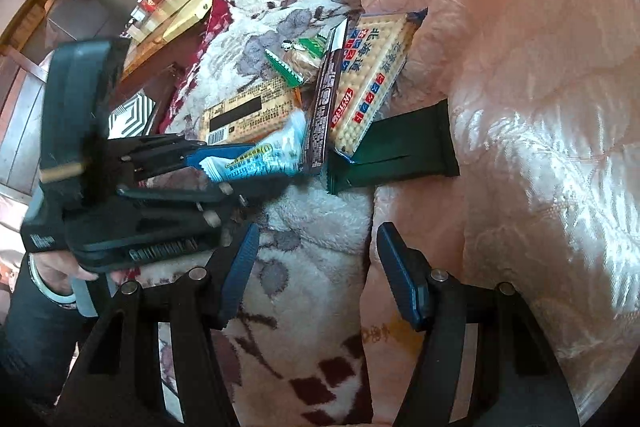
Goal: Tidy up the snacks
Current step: 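Grasp the blue-and-white packet with the left gripper, then lift the blue-and-white packet with the left gripper while the right grasps the beige cracker pack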
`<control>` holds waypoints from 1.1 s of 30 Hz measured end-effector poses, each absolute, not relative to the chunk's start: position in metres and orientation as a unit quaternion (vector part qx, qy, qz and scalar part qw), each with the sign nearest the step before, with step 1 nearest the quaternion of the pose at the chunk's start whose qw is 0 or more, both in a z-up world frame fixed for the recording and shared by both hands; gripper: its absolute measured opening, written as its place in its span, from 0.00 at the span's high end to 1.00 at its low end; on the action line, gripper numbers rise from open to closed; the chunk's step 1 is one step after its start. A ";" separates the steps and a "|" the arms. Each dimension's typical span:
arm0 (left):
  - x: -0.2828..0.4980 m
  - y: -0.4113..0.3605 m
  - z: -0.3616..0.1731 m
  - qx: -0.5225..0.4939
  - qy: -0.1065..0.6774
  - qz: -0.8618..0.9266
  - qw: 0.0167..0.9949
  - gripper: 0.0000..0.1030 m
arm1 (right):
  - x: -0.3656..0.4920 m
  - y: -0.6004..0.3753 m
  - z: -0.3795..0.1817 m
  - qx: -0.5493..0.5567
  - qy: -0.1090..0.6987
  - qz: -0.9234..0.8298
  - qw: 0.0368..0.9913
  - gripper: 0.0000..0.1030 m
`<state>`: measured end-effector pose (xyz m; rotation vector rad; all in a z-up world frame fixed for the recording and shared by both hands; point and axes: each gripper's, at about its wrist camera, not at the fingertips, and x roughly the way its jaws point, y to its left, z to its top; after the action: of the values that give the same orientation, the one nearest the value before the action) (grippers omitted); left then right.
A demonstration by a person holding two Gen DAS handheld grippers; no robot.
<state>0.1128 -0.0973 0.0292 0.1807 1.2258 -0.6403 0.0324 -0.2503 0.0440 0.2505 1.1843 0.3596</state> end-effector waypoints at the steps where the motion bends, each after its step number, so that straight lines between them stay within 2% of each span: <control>1: 0.114 -0.093 0.030 0.068 0.566 -0.295 0.767 0.67 | 0.033 -0.250 0.044 0.116 0.554 0.168 0.807 0.40; 9: 0.089 -0.075 0.036 0.027 0.547 -0.272 0.791 0.72 | 0.033 -0.246 0.044 0.106 0.558 0.167 0.806 0.40; 21: 0.041 0.018 0.061 -0.018 0.506 -0.144 0.850 0.72 | 0.055 -0.187 0.052 0.074 0.555 0.220 0.799 0.40; 27: 0.018 0.048 0.063 -0.027 0.501 -0.112 0.858 0.71 | 0.090 -0.154 0.035 0.117 0.575 0.225 0.778 0.40; 30: 0.013 0.060 0.059 -0.037 0.505 -0.107 0.855 0.71 | 0.102 -0.158 0.027 0.164 0.576 0.177 0.781 0.34; 33: 0.011 0.066 0.056 -0.045 0.506 -0.105 0.855 0.71 | 0.113 -0.166 0.015 0.220 0.574 0.120 0.780 0.33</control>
<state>0.0112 0.0663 0.0558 -0.0953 1.0635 -0.2212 0.1127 -0.1664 0.0147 0.4746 1.2395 0.2591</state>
